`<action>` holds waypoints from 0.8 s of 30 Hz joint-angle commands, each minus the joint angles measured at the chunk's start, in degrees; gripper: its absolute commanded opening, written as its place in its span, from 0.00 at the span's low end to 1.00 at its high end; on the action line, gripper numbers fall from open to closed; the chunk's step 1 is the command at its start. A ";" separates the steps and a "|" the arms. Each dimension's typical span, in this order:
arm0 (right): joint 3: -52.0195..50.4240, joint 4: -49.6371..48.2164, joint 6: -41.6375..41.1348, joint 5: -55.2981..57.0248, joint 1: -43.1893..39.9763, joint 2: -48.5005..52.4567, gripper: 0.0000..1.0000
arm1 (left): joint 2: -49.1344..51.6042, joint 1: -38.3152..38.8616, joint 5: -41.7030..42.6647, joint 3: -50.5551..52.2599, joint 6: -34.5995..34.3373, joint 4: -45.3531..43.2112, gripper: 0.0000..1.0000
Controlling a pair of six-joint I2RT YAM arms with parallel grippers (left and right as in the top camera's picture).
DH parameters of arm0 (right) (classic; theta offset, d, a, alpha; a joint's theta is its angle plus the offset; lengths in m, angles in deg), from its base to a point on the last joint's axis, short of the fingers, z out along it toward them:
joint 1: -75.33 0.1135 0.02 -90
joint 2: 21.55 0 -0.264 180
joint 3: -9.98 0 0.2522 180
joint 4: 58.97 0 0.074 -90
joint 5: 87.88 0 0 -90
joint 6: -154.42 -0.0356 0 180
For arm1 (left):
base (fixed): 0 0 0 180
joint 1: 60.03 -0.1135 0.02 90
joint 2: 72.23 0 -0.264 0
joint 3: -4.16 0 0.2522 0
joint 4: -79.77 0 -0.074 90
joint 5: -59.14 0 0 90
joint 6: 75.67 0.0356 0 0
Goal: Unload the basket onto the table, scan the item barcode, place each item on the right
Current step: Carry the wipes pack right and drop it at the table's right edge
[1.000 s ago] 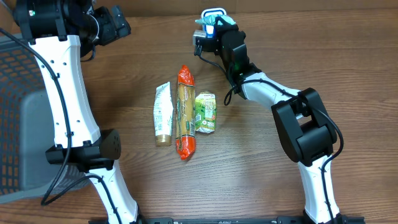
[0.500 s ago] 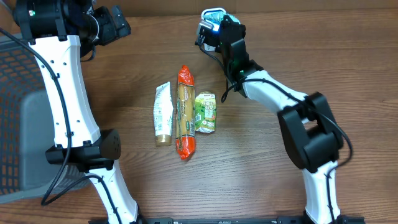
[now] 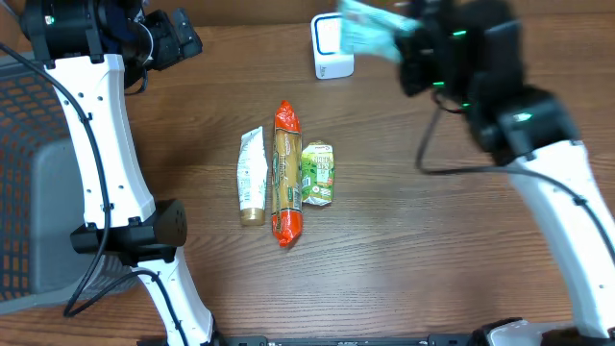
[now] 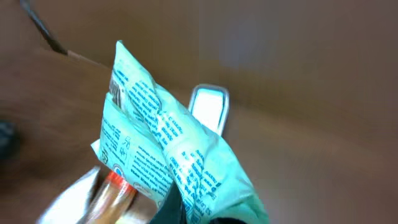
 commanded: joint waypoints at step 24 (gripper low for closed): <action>-16.70 3.04 -28.55 -5.20 -26.95 7.89 0.04 | -1.49 0.39 -0.39 0.09 1.25 0.11 0.99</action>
